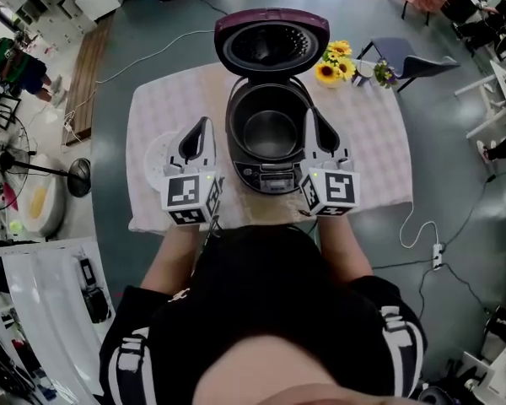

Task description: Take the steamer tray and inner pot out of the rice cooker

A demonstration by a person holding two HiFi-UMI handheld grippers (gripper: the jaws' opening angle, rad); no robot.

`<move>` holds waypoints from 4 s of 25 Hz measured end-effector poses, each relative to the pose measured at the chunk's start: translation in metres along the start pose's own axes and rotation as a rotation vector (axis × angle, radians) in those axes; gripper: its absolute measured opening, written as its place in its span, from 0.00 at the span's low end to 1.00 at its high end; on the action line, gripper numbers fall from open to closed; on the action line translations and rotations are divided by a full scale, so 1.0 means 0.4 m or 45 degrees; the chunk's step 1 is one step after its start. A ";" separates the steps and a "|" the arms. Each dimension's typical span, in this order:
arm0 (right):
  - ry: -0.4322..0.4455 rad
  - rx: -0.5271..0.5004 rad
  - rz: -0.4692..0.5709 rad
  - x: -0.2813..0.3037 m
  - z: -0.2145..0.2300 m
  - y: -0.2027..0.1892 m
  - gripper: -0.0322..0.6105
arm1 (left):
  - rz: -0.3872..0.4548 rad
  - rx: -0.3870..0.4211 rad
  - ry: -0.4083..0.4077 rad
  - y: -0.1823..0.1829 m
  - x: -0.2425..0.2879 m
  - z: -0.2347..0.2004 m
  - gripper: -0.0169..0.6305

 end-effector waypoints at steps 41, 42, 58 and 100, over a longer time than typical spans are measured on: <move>0.712 1.515 -0.534 0.109 0.196 -0.338 0.52 | -0.675 -1.591 -0.740 -0.214 0.201 -0.032 0.58; 0.714 1.521 -0.551 0.112 0.193 -0.350 0.52 | -0.692 -1.587 -0.733 -0.225 0.205 -0.036 0.58; 0.784 1.550 -0.803 0.139 0.121 -0.491 0.50 | -0.904 -1.669 -0.706 -0.351 0.246 -0.041 0.58; 0.805 1.063 -0.727 0.129 0.145 -0.252 0.07 | -0.686 -1.338 -0.539 -0.172 0.155 -0.045 0.04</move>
Point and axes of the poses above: the fingertips, and each gripper's own axes: x forward along the fingers, z to its right, y out of its top, the point moved 2 cm from there along -x, backward along the fingers, and after that the axes turned 11 degrees about -x, right-handed, at the moved point
